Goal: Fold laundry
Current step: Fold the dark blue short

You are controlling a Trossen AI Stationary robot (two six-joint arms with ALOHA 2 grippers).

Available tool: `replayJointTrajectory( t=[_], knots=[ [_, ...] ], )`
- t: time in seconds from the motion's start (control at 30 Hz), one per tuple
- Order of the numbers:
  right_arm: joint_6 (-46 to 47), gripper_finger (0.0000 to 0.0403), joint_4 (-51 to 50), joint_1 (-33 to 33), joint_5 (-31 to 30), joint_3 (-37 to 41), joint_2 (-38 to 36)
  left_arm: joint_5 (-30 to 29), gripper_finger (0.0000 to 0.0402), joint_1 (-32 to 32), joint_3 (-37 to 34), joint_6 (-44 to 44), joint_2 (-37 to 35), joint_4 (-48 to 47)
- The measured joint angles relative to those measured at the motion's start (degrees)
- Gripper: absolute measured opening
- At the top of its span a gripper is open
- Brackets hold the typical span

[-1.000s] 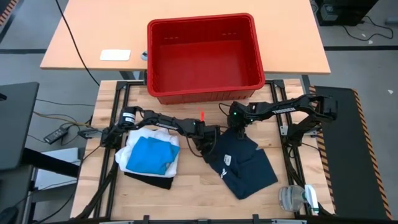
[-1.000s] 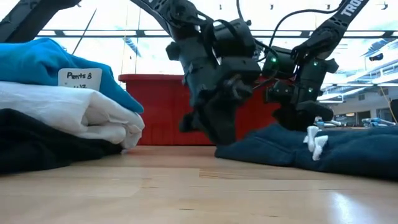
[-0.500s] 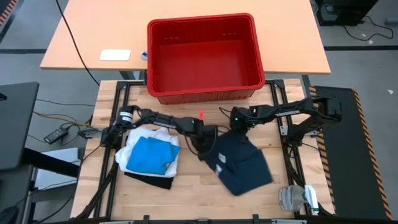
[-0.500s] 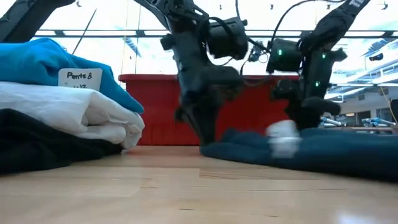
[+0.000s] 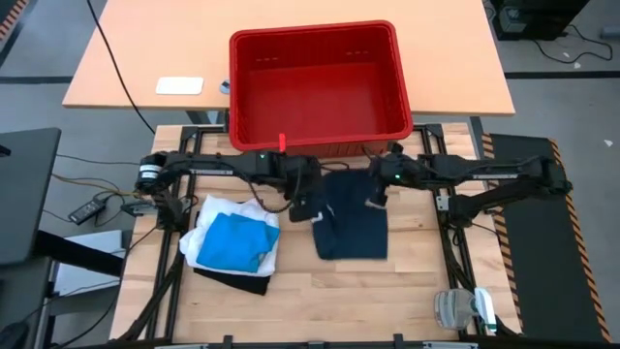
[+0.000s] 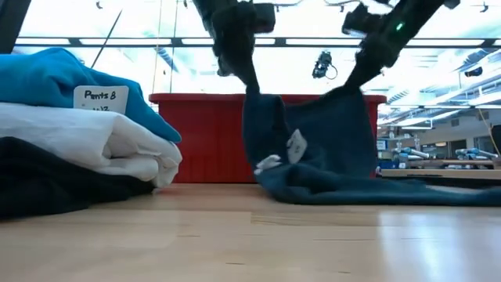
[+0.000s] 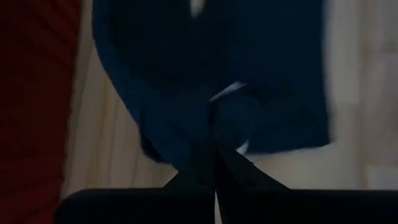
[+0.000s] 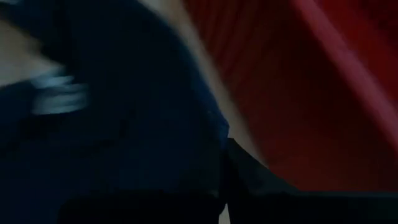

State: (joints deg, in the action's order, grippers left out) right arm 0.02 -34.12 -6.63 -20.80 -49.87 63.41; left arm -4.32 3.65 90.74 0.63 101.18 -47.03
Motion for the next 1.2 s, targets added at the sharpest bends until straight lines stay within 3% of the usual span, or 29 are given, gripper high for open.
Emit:
replayJointTrajectory(
  t=[0.2,0.43,0.6,0.77,0.93,1.2],
  knots=[
    [23.67,0.0008,-10.71,8.28,10.25,-0.02,-1.43,0.48,0.0000,-4.83,-0.35,-2.31,0.98,3.73],
    [38.56,0.0008,-5.84,21.15,14.20,6.40,4.06,2.88,0.0000,-13.01,-0.92,-6.30,9.10,5.80],
    [49.34,0.0023,-3.86,26.58,13.38,9.38,10.18,3.46,0.0020,-15.85,-0.90,-11.15,12.48,7.12],
    [54.81,0.0103,-4.00,27.77,14.82,9.53,14.24,4.11,0.0066,-16.08,-0.87,-12.29,12.52,7.65],
    [65.49,0.0169,-7.10,27.43,13.50,8.11,13.26,6.89,0.0112,-14.76,-0.81,-12.48,9.93,7.66],
    [76.74,0.0184,-7.57,28.06,5.40,7.52,10.15,8.74,0.0136,-9.80,-0.71,-14.33,1.01,10.06]
  ],
)
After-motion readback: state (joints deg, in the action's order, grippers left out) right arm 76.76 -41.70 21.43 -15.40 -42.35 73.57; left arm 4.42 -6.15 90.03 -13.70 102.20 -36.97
